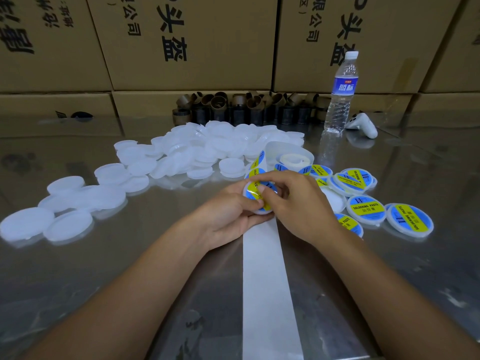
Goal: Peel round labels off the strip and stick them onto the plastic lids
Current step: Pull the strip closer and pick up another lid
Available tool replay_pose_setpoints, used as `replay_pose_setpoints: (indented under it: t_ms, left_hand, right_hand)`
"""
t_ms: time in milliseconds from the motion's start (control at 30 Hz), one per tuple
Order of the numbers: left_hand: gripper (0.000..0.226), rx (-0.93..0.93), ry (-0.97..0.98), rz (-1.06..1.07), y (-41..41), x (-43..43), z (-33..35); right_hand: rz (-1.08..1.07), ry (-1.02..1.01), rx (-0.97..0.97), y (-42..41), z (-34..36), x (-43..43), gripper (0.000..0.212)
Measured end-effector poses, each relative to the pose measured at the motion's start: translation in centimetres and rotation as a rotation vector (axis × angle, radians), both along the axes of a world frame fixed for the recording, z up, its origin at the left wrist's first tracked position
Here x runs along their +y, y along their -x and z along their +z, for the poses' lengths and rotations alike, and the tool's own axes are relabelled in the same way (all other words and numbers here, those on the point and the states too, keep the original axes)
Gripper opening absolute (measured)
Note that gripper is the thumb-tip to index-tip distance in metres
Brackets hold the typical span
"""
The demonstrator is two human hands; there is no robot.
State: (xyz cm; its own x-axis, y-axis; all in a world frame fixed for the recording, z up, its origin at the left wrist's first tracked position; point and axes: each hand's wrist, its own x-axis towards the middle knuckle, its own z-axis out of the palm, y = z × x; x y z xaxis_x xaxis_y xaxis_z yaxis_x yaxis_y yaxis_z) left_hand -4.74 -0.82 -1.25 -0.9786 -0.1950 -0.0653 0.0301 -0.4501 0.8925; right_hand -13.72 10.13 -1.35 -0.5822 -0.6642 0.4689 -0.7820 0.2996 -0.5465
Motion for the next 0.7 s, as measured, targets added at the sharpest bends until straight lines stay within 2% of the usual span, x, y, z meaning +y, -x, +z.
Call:
replay_pose_setpoints:
  t_ms: [133, 233, 300, 533, 633, 700]
  left_hand:
    - [0.048, -0.02, 0.023, 0.016, 0.0, 0.0, 0.0]
    - [0.052, -0.043, 0.01, 0.041, 0.1, 0.0, -0.1]
    - [0.052, -0.049, 0.012, 0.049, 0.1, 0.0, -0.1]
    - [0.049, -0.044, 0.012, 0.066, 0.0, 0.1, 0.1]
    - [0.04, -0.047, 0.012, 0.103, 0.1, 0.2, 0.0]
    - [0.033, -0.043, 0.015, 0.11, 0.0, 0.3, 0.1]
  right_hand:
    - [-0.019, 0.011, 0.011, 0.1, -0.2, -0.2, 0.029]
    - [-0.028, 0.093, -0.101, 0.4, -0.2, -0.2, 0.053]
    - [-0.062, 0.143, -0.125, 0.5, -0.1, -0.2, 0.059]
    - [-0.183, 0.091, 0.013, -0.4, 0.1, 0.1, 0.027]
    - [-0.217, 0.061, 0.055, -0.5, 0.3, 0.2, 0.026]
    - [-0.209, 0.088, 0.01, -0.4, 0.3, 0.2, 0.029]
